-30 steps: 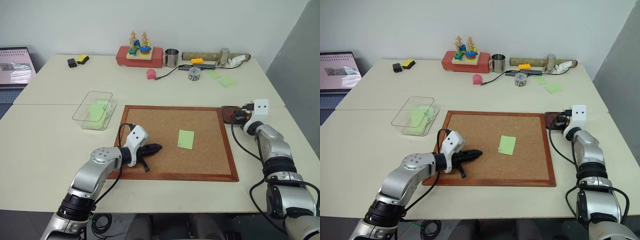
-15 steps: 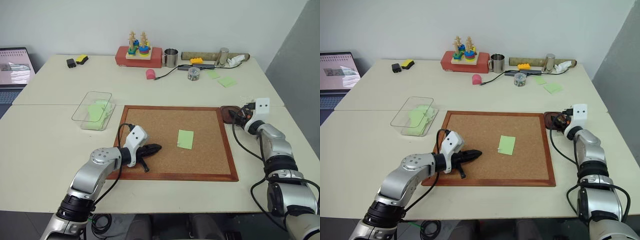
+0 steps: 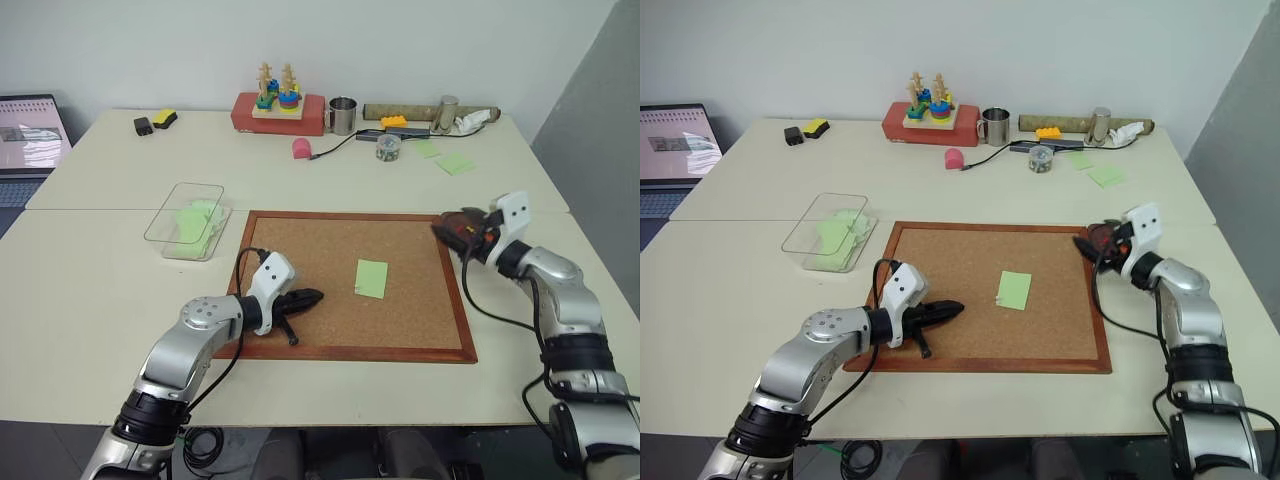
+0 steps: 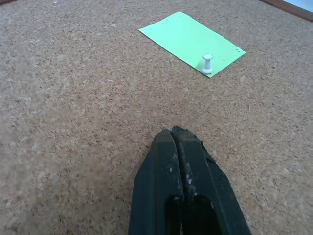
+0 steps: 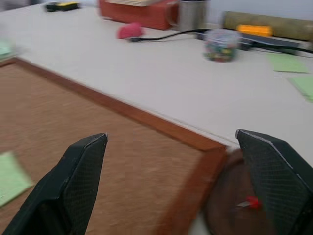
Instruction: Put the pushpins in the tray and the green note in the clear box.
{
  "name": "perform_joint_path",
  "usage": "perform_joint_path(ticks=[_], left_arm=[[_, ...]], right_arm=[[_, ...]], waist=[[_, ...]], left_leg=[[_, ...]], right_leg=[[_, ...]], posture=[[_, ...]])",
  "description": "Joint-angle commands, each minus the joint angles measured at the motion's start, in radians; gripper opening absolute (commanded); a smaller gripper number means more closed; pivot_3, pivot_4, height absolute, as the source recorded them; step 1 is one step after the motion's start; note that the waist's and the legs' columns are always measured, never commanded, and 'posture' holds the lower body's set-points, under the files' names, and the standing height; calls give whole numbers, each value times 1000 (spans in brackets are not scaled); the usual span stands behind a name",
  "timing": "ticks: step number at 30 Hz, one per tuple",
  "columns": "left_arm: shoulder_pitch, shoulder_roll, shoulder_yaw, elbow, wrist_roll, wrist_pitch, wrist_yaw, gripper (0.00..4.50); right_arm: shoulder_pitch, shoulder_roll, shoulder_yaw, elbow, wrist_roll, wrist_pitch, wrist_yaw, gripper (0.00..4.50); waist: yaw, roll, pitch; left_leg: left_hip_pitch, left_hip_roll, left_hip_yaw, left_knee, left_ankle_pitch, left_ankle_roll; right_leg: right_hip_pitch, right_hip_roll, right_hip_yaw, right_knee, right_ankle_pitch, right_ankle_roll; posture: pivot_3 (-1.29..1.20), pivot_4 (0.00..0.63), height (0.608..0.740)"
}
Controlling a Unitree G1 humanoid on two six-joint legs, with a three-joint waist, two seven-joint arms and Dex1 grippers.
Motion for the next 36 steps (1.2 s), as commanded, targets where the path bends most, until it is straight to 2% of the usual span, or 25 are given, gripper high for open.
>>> perform_joint_path(ticks=[1, 8, 15, 24, 36], left_arm=[[8, 7, -19, -1, 6, 9, -8, 0], [3, 8, -22, -2, 7, 11, -8, 0], [9, 17, -13, -11, 4, 18, -7, 0], [10, 17, -10, -14, 4, 22, -1, 0], [5, 10, -12, -11, 3, 23, 3, 0]], right_arm=[[40, 18, 71, -187, 57, 82, 49, 4419], [49, 140, 189, -191, -1, 64, -2, 4419], [57, 184, 242, -146, -51, 37, -14, 4419], [56, 209, 275, -94, -86, 2, -7, 2793], [61, 195, 290, -77, -119, 9, -8, 258]], waist=[[0, 0, 0], [0, 0, 0], [0, 0, 0], [0, 0, 0], [0, 0, 0]], left_leg=[[0, 0, 0, 0, 0, 0], [0, 0, 0, 1, 0, 0], [0, 0, 0, 0, 0, 0], [0, 0, 0, 0, 0, 0], [0, 0, 0, 0, 0, 0]], right_leg=[[0, 0, 0, 0, 0, 0], [0, 0, 0, 0, -2, 3], [0, 0, 0, 0, -2, 3], [0, 0, 0, 0, -2, 3], [0, 0, 0, 0, -2, 3]], posture=[[0, 150, 740], [0, 150, 740], [0, 150, 740], [0, 150, 740], [0, 150, 740]])
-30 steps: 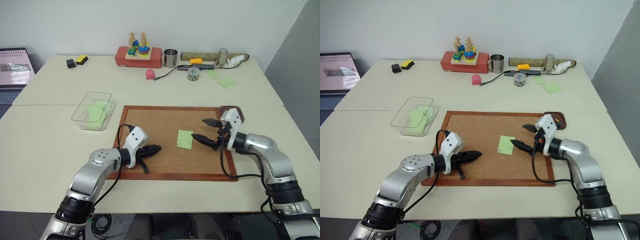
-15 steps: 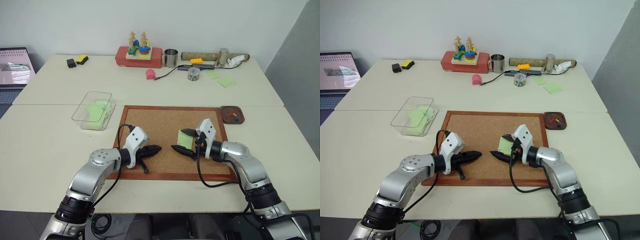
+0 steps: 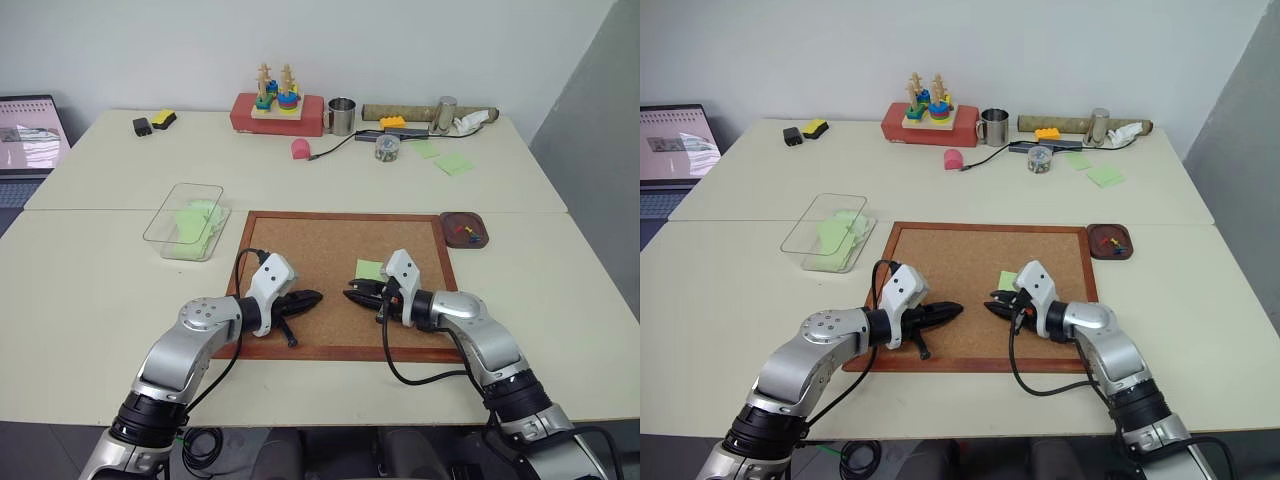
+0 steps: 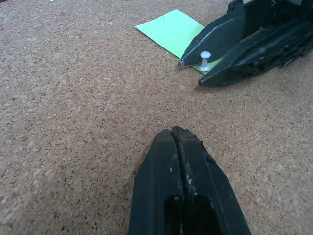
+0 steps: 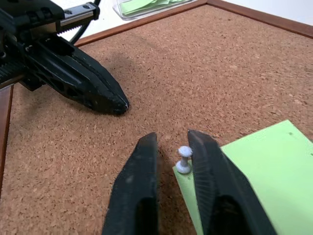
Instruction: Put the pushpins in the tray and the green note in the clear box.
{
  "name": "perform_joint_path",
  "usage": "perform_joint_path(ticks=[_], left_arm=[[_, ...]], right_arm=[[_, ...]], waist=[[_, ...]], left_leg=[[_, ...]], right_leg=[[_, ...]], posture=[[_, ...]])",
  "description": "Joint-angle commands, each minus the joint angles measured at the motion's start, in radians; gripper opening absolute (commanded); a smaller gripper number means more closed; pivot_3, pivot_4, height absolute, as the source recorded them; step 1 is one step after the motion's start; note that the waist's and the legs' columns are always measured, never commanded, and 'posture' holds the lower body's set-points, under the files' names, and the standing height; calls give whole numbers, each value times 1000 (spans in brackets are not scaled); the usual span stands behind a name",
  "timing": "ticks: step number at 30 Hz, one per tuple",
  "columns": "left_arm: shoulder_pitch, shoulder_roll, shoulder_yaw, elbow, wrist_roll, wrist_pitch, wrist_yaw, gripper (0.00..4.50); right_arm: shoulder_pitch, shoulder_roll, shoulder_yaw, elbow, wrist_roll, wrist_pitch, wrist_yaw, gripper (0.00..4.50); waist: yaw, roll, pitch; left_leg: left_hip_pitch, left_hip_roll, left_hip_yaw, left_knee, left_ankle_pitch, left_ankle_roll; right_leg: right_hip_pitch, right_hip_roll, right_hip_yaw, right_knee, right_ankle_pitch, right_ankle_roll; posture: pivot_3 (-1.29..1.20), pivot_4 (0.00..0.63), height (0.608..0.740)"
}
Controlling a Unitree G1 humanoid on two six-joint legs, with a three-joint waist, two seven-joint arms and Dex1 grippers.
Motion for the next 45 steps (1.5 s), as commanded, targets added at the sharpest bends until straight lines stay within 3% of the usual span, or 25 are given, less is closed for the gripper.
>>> perform_joint_path(ticks=[1, 9, 17, 25, 32, 38, 39, 40, 45], left_arm=[[6, 4, -8, -4, 2, 15, 2, 0], [5, 1, -10, -2, 3, 14, 4, 0], [11, 6, -13, -4, -3, 21, -7, 0], [7, 4, -15, -3, -3, 18, -7, 0], [-62, -84, 146, -34, -161, 86, 41, 0], [-146, -56, 337, -73, -481, 342, 6, 950], [-157, -47, 359, -74, -541, 399, 1, 1374], [-164, -40, 370, -74, -581, 435, -1, 1481], [-166, -25, 352, -75, -653, 500, 6, 2506]], right_arm=[[-10, -3, -10, -6, -2, -6, 5, 96], [-24, 0, -38, -44, 37, -7, 24, 39], [-62, -11, -99, -193, 134, 107, 17, 39], [-107, -49, -163, -164, 137, 106, -5, 39], [-104, -158, -85, -150, -9, -67, 61, 39], [-89, -268, -5, -128, -122, -320, 169, 0], [-96, -287, 7, -118, -145, -385, 192, 0], [-100, -297, 15, -108, -160, -431, 207, 0], [-143, -318, 42, -54, -202, -647, 253, 0]], waist=[[0, 0, 0], [0, 0, 0], [0, 0, 0], [1, 0, 0], [3, 0, 0], [0, -1, 1], [-2, -1, 1], [-1, -3, 1], [-4, -3, 2]], left_leg=[[0, 0, 0, 0, 0, 0], [0, 0, 0, 0, 0, 0], [0, 0, 0, 0, 0, 0], [0, 0, -1, 0, 0, 0], [-1, 0, -1, 1, 0, 0], [-2, 0, -1, 0, 0, 0], [-1, 0, -1, 0, 0, 0], [-1, 0, -1, 0, 0, 0], [-1, 0, -1, 1, 0, 0]], right_leg=[[0, 0, 0, 0, 0, 0], [0, 0, 0, 0, 0, 0], [0, 0, 0, 0, 0, 0], [0, 0, -1, 0, 0, 0], [0, 0, -1, 0, 0, 0], [-1, 0, -2, 0, 0, 0], [-1, 0, -1, 0, 0, 0], [-1, 0, -1, 0, 0, 0], [0, 0, -2, 0, 0, 0]], posture=[[0, 150, 740], [0, 150, 740], [0, 150, 740], [0, 150, 740], [0, 150, 740], [0, 150, 740], [0, 150, 740], [0, 150, 740], [0, 150, 740]])
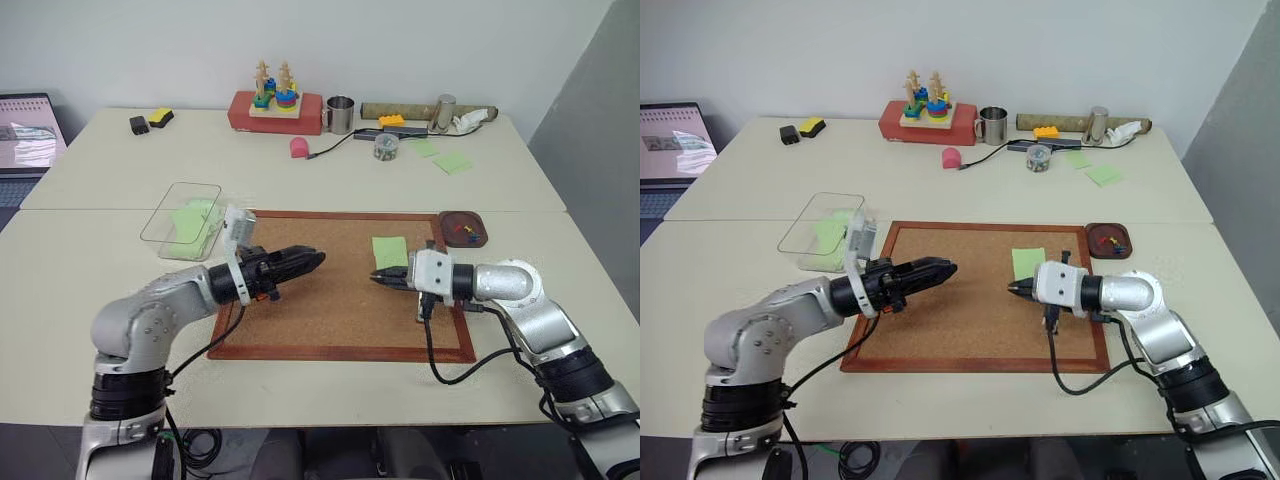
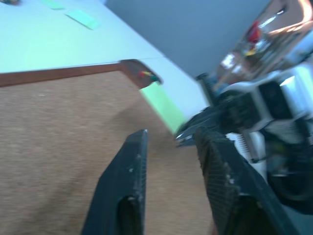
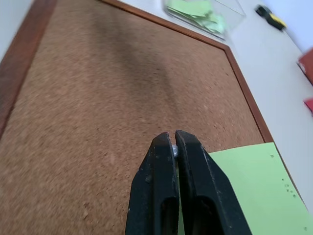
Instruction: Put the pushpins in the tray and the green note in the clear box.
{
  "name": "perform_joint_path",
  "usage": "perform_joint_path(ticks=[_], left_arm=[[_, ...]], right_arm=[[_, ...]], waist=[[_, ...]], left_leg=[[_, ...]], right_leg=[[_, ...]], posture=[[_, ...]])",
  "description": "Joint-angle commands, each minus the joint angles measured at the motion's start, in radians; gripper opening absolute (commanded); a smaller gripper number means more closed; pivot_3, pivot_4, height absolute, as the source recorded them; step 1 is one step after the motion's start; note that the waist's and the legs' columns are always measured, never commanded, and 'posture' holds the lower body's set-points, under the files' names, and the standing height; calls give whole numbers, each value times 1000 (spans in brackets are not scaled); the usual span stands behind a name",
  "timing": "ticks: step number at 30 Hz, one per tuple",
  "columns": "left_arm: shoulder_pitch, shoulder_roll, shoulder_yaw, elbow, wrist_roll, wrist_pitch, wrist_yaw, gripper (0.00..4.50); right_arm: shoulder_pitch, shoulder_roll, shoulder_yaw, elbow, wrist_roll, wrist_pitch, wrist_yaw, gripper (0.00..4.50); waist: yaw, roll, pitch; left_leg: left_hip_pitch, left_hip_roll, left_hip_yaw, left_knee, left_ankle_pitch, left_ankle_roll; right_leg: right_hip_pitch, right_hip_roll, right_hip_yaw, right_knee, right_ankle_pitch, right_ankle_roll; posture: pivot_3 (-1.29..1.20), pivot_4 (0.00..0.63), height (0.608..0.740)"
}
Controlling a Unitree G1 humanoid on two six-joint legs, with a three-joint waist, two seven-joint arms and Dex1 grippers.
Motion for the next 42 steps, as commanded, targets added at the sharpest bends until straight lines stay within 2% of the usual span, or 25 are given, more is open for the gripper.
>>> perform_joint_path(ticks=[1, 10, 12, 17, 20, 28, 40, 42], left_arm=[[-17, -18, -2, -18, -76, 41, 11, 2680], [-48, -126, -48, -4, -85, 27, 86, 4480], [-64, -160, -42, 13, -96, 34, 118, 4497], [-56, -176, -77, -2, -83, 31, 111, 4497], [-52, -185, -79, -9, -89, 27, 121, 4079], [-55, -192, -82, -11, -87, 17, 129, 2612], [-60, -177, -98, -6, -63, -10, 127, 79], [-61, -171, -105, -7, -56, -19, 123, 19]], right_arm=[[-56, -6, 14, 5, -25, -181, 36, 0], [-101, 42, 67, -29, -39, -272, 56, 0], [-108, 53, 73, -36, -38, -272, 57, 0], [-135, 71, 77, -36, -35, -283, 50, 0], [-141, 76, 72, -42, -28, -278, 50, 0], [-142, 80, 70, -45, -24, -278, 49, 0], [-165, 82, 53, -35, -18, -279, 39, 0], [-169, 80, 49, -36, -16, -279, 37, 0]], waist=[[-1, 0, 0], [3, 0, 0], [6, 0, 0], [6, 0, 0], [6, 0, 0], [7, 0, 0], [7, 0, 0], [7, 0, 0]], left_leg=[[0, 0, 0, 0, 0, 0], [0, 0, -1, 0, 0, 0], [0, 0, -1, 1, 0, 0], [0, 0, -1, 0, 0, 0], [0, 0, -1, 0, 0, 0], [0, 0, -1, 0, 0, 0], [0, 0, -1, 0, 0, 0], [0, 0, -1, 0, 0, 0]], right_leg=[[0, 0, 0, 0, 0, 0], [0, 0, 0, 0, 3, -5], [0, 0, 0, 0, 3, -5], [0, 0, 0, 0, 3, -5], [0, 0, 0, 0, 3, -5], [0, 0, 0, 0, 3, -5], [0, 0, 0, 0, 3, -5], [0, 0, 0, 0, 3, -5]], posture=[[0, 150, 740], [0, 150, 740], [0, 150, 740], [0, 150, 740], [0, 150, 740], [0, 150, 740], [0, 150, 740], [0, 150, 740]])
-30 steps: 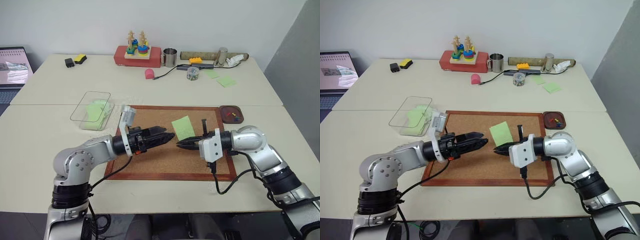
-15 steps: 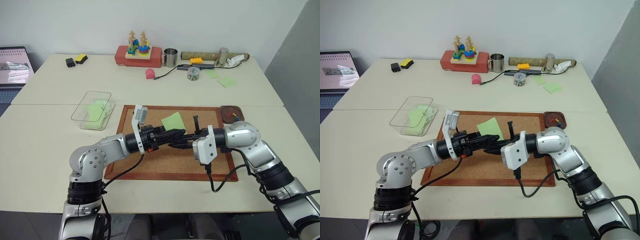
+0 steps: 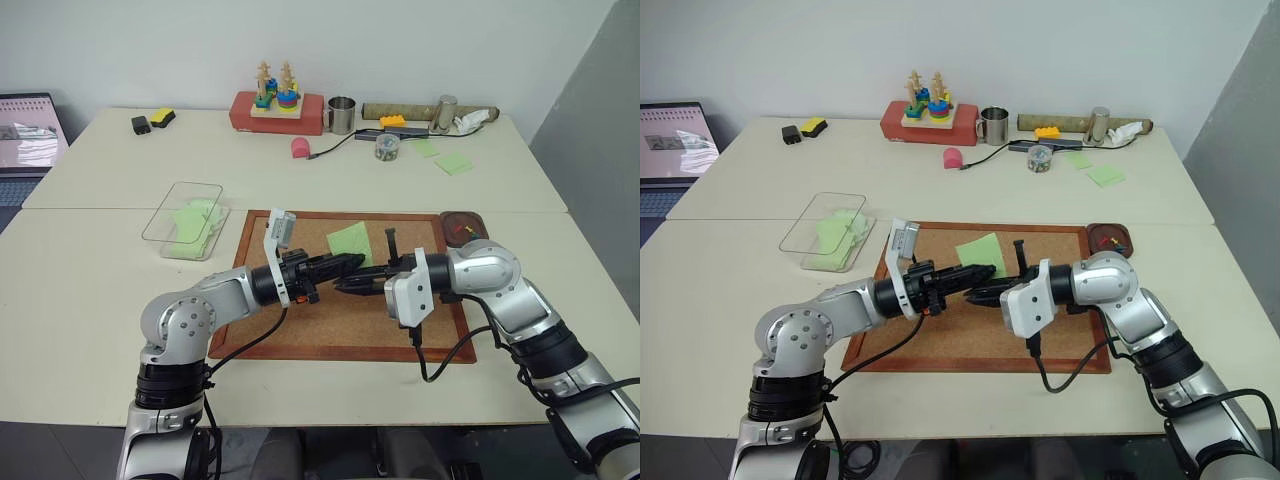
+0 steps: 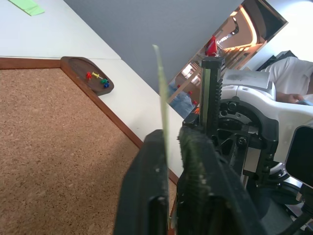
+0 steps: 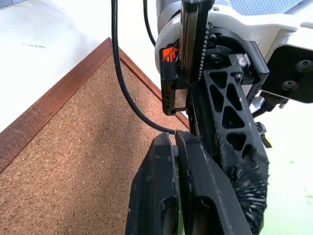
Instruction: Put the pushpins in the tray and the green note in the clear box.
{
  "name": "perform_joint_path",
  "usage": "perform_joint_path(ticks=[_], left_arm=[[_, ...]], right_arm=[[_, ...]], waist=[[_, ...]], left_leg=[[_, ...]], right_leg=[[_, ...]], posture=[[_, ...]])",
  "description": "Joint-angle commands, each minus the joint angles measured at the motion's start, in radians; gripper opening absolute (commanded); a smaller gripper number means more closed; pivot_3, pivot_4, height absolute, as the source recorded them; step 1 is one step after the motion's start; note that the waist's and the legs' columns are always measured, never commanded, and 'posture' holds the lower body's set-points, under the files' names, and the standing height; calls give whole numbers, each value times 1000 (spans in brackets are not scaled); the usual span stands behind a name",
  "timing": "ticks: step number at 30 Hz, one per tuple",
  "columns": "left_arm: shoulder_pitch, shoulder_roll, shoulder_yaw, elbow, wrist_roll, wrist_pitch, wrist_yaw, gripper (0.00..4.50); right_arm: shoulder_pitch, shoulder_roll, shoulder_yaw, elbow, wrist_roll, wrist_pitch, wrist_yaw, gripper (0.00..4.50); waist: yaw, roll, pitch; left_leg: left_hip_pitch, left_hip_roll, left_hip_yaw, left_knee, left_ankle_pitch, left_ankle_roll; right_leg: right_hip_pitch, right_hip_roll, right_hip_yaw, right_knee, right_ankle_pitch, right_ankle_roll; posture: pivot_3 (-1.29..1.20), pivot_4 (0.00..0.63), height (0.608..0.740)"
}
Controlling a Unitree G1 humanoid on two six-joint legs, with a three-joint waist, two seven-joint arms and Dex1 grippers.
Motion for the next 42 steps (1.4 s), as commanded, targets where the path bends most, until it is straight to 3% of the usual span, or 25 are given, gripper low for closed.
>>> perform_joint_path(ticks=[1, 11, 18, 22, 28, 35, 42], left_arm=[[-18, 14, -8, -21, 10, -32, -6, 19], [16, 119, -133, 43, 268, -240, -48, 19], [16, 90, -112, 23, 270, -272, -32, 19], [-47, 51, -115, -20, 277, -333, -22, 19], [-128, 56, -274, -11, 519, -645, -109, 19], [-138, 43, -365, 85, 694, -804, -101, 19], [-91, 29, -370, 54, 711, -806, -110, 19]], right_arm=[[-31, 0, -37, -31, 29, -11, -14, 0], [-36, -19, -102, -55, 60, 23, -45, 0], [7, -33, -251, -66, 202, 235, -119, 0], [8, -18, -388, 111, 231, 476, -301, 0], [-95, 42, -496, 402, 258, 654, -479, 0], [-224, 46, -526, 727, 219, 679, -580, 0], [-280, 46, -525, 877, 212, 675, -565, 0]], waist=[[0, 0, 0], [2, 0, 0], [5, 0, 0], [7, 0, 0], [7, 1, 0], [-11, 1, 0], [-14, 1, 1]], left_leg=[[0, 0, 0, 0, 0, 0], [0, 0, 0, 0, 0, 0], [-1, 0, 0, 0, 0, 0], [-1, 0, 0, 0, 0, 0], [0, -1, 2, 0, 0, 0], [0, 0, 5, -1, 0, 0], [-1, -1, 5, -1, 0, 0]], right_leg=[[0, 0, 0, 0, 0, 0], [0, 0, 0, 0, 0, 0], [0, 0, 0, 0, 0, 0], [0, -1, 0, 0, 0, 0], [0, -1, 2, -1, 1, -1], [-1, 0, 4, 0, 1, -1], [-1, 0, 4, -1, 1, -1]], posture=[[0, 150, 740], [0, 150, 740], [0, 150, 740], [0, 150, 740], [0, 150, 740], [0, 150, 740], [0, 150, 740]])
